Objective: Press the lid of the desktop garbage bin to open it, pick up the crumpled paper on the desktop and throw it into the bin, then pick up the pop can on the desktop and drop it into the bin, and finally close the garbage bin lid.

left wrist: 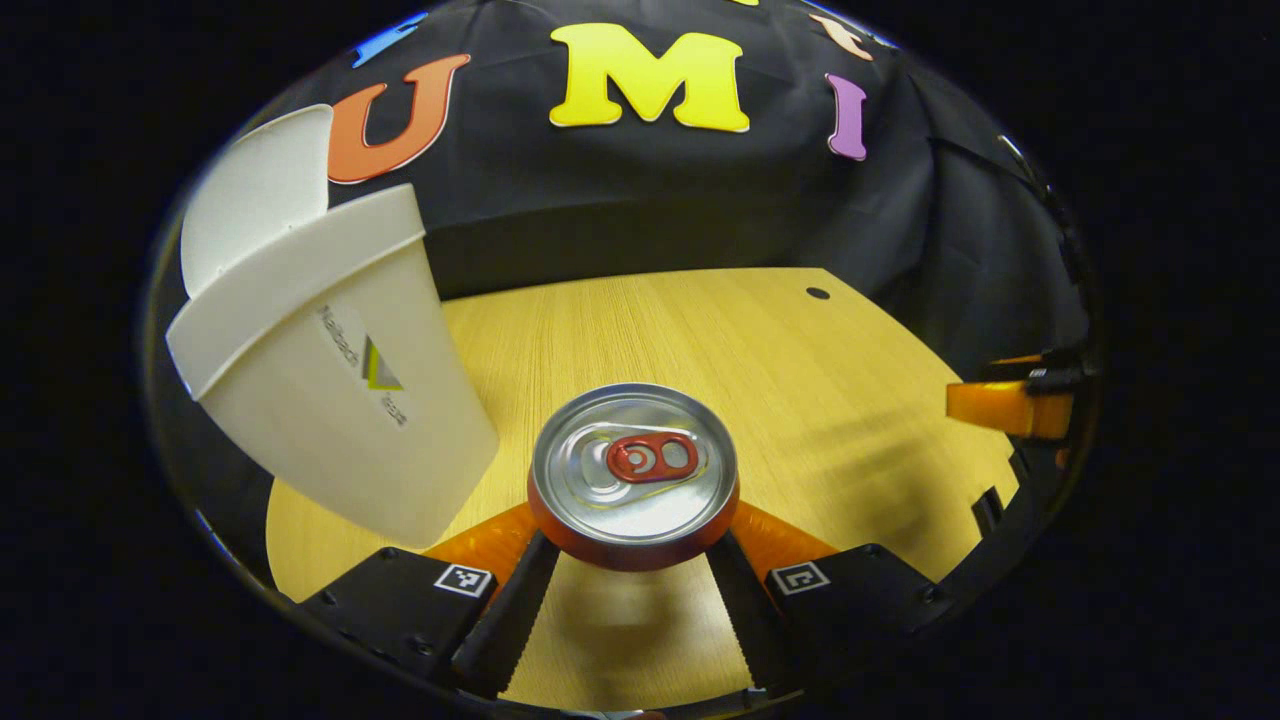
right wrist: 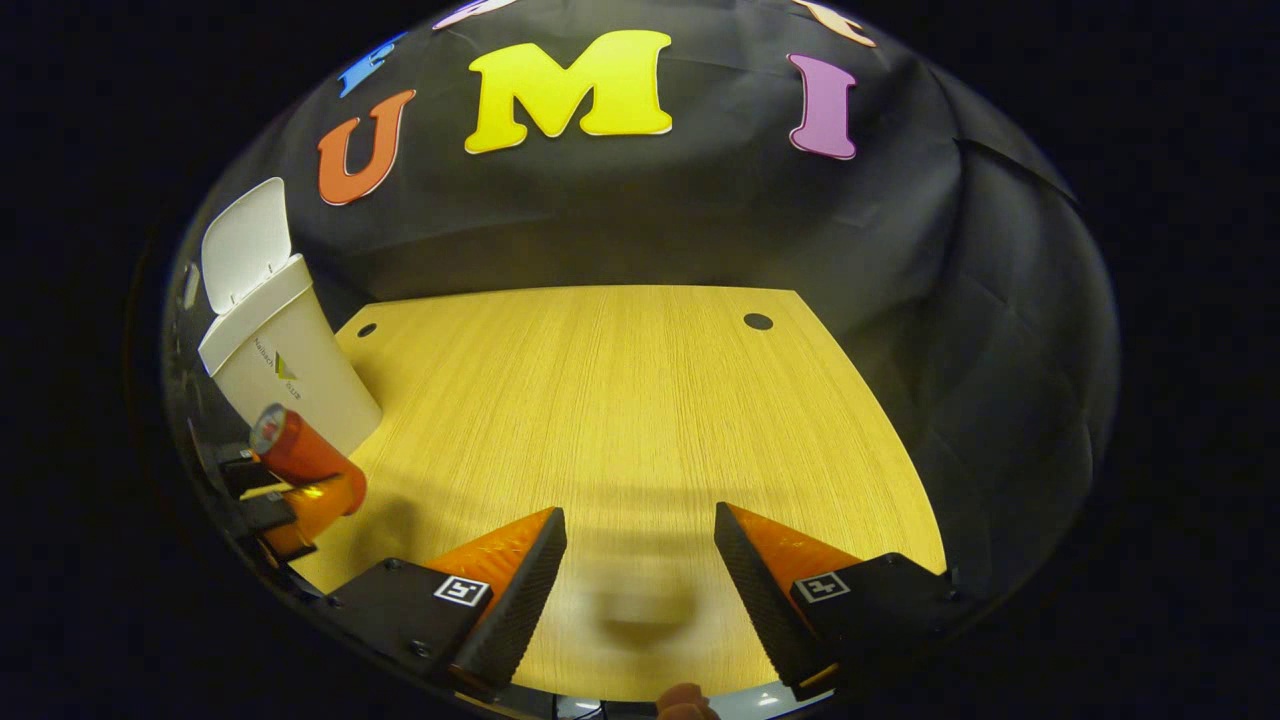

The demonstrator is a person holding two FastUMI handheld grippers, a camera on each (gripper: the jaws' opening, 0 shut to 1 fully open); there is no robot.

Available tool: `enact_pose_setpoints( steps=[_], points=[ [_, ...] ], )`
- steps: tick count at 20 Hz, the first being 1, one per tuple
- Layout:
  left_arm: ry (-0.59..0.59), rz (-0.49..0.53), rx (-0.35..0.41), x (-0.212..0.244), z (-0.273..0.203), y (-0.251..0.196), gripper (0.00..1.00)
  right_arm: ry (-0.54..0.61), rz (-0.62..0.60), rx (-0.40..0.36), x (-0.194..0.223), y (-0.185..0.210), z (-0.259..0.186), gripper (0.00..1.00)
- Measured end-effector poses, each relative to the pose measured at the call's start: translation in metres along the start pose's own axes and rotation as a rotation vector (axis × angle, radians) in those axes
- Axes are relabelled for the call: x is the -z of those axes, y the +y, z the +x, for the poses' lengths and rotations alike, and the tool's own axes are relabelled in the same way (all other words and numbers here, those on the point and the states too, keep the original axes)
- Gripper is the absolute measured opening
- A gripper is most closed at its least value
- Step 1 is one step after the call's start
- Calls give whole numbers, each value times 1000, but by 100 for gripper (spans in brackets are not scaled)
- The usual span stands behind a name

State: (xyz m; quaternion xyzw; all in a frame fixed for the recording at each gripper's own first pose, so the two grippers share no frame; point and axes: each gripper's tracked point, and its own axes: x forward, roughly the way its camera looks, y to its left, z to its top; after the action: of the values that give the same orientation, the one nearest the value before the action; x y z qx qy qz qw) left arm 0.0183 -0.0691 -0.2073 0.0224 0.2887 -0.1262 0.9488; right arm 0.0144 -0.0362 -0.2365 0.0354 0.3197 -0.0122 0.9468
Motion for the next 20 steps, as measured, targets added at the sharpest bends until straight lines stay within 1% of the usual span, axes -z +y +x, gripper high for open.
enact_pose_setpoints(
  steps=[2,3,6,11,13,15,16,17,20],
  points=[
    [-15,-11,-20,-19,-25,3,86,5,2,-15,5,-2,0,93],
    [-22,-12,-29,-30,-34,5,86,6,0,-19,7,-4,0,94],
    [-38,-30,-71,-60,-58,17,86,13,3,-30,13,-8,1,94],
    [-41,-77,-142,-101,-92,43,85,13,44,-46,6,-6,10,94],
    [-49,-61,-190,-121,-103,65,86,3,46,-54,-2,-4,13,94],
    [-93,-60,-237,-143,-110,96,85,-9,43,-52,-10,-7,15,94],
    [-105,-66,-263,-152,-110,110,85,-11,45,-49,-14,-10,18,93],
    [-112,-76,-289,-161,-105,124,85,-9,50,-45,-17,-12,19,94],
    [-113,-112,-349,-180,-96,165,85,-7,63,-22,-22,-20,22,93]
  ],
)
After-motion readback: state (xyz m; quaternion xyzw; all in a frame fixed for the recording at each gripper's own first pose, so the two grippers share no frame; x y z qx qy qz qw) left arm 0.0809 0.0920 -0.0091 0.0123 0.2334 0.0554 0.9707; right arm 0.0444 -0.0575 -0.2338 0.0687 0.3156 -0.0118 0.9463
